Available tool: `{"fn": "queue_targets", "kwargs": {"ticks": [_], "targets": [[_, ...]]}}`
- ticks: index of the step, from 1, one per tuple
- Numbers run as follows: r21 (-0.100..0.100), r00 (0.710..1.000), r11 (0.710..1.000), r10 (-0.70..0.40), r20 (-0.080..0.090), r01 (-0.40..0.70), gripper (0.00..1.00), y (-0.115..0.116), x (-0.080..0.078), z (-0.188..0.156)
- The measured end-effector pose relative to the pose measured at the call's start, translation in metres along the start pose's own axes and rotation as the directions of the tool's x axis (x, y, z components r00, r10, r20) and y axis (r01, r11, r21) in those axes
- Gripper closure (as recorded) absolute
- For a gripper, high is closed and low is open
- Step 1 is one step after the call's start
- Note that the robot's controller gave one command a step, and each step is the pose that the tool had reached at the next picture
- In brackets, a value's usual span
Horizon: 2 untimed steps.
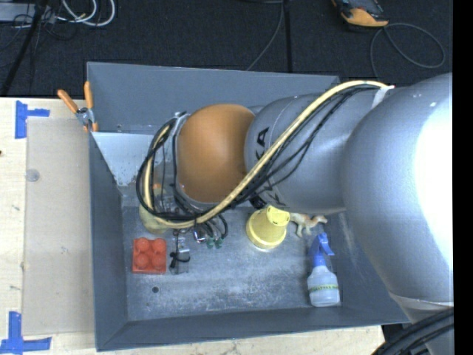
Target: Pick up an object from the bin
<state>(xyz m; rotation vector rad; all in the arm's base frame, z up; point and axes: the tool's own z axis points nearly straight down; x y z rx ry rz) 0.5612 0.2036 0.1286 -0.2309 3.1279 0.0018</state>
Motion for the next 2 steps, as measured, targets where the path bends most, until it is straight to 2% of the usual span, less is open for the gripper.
{"fn": "queue_targets", "kwargs": {"ticks": [1,2], "targets": [[0.000,0.993,0.993,-0.119,-0.008,0.119,0.00,0.018,0.008,0.038],[0.004,0.982,0.982,-0.187,-0.001,0.187,1.00,0.041,0.003,0.054]]}}
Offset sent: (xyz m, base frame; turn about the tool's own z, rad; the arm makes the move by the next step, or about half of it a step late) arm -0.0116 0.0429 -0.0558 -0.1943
